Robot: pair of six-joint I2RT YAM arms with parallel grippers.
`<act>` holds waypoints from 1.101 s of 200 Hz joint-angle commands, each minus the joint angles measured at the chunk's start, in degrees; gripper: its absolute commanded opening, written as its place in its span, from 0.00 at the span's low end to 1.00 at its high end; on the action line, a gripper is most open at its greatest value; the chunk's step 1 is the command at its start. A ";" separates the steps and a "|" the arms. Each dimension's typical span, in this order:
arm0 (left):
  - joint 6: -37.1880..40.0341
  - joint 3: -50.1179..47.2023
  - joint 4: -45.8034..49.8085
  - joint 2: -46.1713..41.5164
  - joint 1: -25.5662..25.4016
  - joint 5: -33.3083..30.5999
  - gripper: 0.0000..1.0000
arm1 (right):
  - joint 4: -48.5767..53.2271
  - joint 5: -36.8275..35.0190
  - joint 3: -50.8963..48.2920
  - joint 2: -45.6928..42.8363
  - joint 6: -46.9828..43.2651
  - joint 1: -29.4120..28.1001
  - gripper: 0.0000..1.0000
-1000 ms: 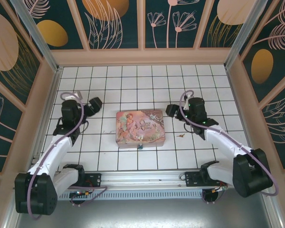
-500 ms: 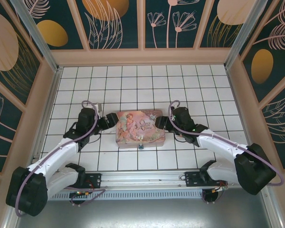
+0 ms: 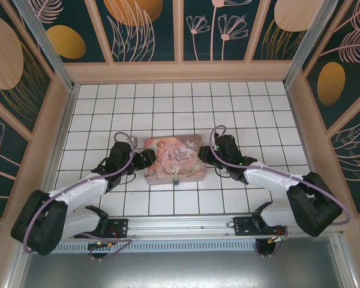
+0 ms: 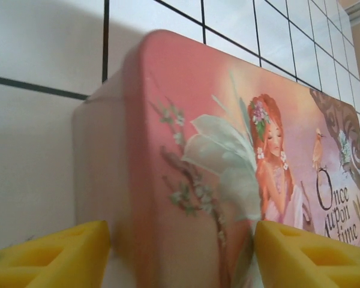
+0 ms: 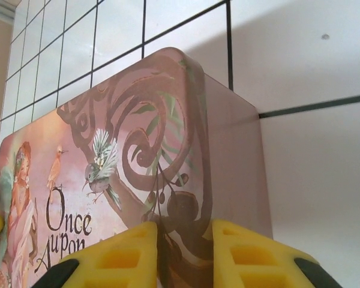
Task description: Unlock the padlock with the key
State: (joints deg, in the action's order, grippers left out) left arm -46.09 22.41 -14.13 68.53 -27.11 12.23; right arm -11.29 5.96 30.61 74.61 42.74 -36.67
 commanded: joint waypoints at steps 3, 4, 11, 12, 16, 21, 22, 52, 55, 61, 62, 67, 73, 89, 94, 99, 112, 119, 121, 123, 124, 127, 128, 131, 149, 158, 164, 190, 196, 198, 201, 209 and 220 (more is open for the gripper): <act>-0.92 3.04 -5.40 4.63 -0.53 0.90 0.65 | 0.05 -0.32 2.49 4.70 1.09 0.32 0.18; -0.88 3.19 -5.48 4.83 -0.50 0.84 0.65 | 0.00 -0.37 2.60 4.86 1.10 0.34 0.18; -0.60 4.41 -6.02 6.28 -0.59 0.71 0.65 | -0.46 -0.50 3.44 5.87 1.28 0.54 0.17; -0.55 4.58 -6.10 6.45 -0.63 0.70 0.65 | -0.52 -0.55 3.55 6.01 1.29 0.59 0.17; -0.37 5.28 -6.41 7.28 -0.59 0.65 0.65 | -0.70 -0.71 3.96 6.52 1.29 0.75 0.17; -0.16 6.22 -6.78 8.36 -0.52 0.69 0.65 | -0.92 -1.04 4.66 7.14 1.45 0.93 0.16; -0.15 6.32 -6.83 8.54 -0.55 0.69 0.65 | -0.97 -1.08 4.78 7.27 1.46 0.96 0.16; 1.28 12.05 -8.61 15.14 -0.57 0.54 0.66 | -2.24 -2.66 8.87 11.78 1.91 3.40 0.16; 1.41 12.60 -8.63 15.71 -0.57 0.40 0.66 | -2.37 -2.58 9.32 12.34 1.98 3.67 0.16; 1.76 13.48 -8.70 16.80 -0.57 0.21 0.66 | -2.63 -2.17 10.19 13.35 1.91 4.33 0.16; 1.77 13.64 -8.67 16.94 -0.57 0.19 0.67 | -2.61 -2.13 10.31 13.58 1.91 4.46 0.16; 2.00 14.28 -8.63 17.66 -0.53 0.15 0.67 | -2.52 -2.00 11.07 14.47 1.83 4.86 0.16; 2.07 14.91 -8.82 18.42 -0.57 0.08 0.67 | -2.37 -1.85 11.90 15.43 1.82 4.99 0.16; 1.74 15.49 -9.26 19.43 -0.57 -0.33 0.69 | -2.16 -1.50 13.21 17.19 1.82 4.98 0.16; 1.70 15.47 -9.29 19.54 -0.64 -0.71 0.69 | -2.16 -1.37 13.39 17.42 1.76 4.98 0.17; 1.62 15.40 -9.26 19.64 -0.55 -1.11 0.70 | -2.16 -1.31 13.47 17.50 1.81 4.97 0.19; 1.44 15.17 -9.58 19.75 -0.57 -2.13 0.72 | -1.91 -1.18 13.44 17.05 1.43 6.72 0.27; 1.26 15.11 -9.51 19.68 -0.56 -2.57 0.73 | -1.23 -1.12 13.38 16.19 1.32 7.03 0.35; 1.26 15.11 -9.45 19.66 -0.57 -2.70 0.74 | -1.05 -1.10 13.24 15.86 1.26 7.09 0.38; 1.26 15.11 -9.50 19.63 -0.57 -2.79 0.75 | -0.91 -1.23 13.18 15.49 1.17 7.12 0.41; 1.22 15.11 -9.50 19.63 -0.57 -2.90 0.75 | -0.79 -1.26 13.12 15.26 1.14 7.17 0.42; 1.24 15.09 -9.40 19.59 -0.57 -2.97 0.75 | -0.50 -1.43 12.93 14.56 1.08 7.28 0.47; 1.25 15.06 -9.41 19.56 -0.57 -2.98 0.76 | -0.41 -1.49 12.87 14.32 1.05 7.30 0.49; 1.26 15.04 -9.37 19.43 -0.57 -3.19 0.77 | -0.16 -1.77 12.54 13.53 1.03 7.35 0.53; 1.20 15.20 -9.17 18.73 -0.57 -4.17 0.82 | 3.27 -3.63 10.99 7.68 0.78 7.76 0.70; 1.42 15.33 -8.88 18.21 -0.57 -4.47 0.84 | 5.76 -4.58 10.04 4.66 0.39 8.05 0.72; 1.67 15.54 -8.45 17.77 -0.51 -4.86 0.85 | 7.56 -5.03 9.37 2.45 -0.09 8.16 0.73; 3.39 16.51 -5.44 15.11 -0.23 -6.71 0.89 | 16.79 -5.94 6.70 -5.22 -2.81 9.08 0.76; 3.72 16.74 -4.70 14.46 -0.09 -7.07 0.90 | 18.97 -6.27 6.02 -6.53 -3.29 9.20 0.76; 3.85 16.82 -4.40 14.27 0.03 -7.14 0.90 | 19.54 -6.36 5.75 -6.92 -3.41 9.21 0.76; 3.94 16.95 -3.98 13.95 0.11 -7.29 0.90 | 20.72 -6.51 5.48 -7.47 -3.57 9.29 0.76; 4.39 17.28 -2.79 13.06 0.35 -7.83 0.91 | 23.23 -6.53 4.43 -8.59 -3.77 9.40 0.76; 4.97 17.79 -1.07 11.73 0.48 -8.43 0.93 | 25.75 -6.57 3.02 -9.86 -3.81 9.33 0.76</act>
State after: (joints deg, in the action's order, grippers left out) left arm -43.55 37.60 -18.74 83.83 -27.22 5.67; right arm 2.52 1.04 37.34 66.74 40.99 -27.73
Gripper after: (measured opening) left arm 0.911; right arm 0.762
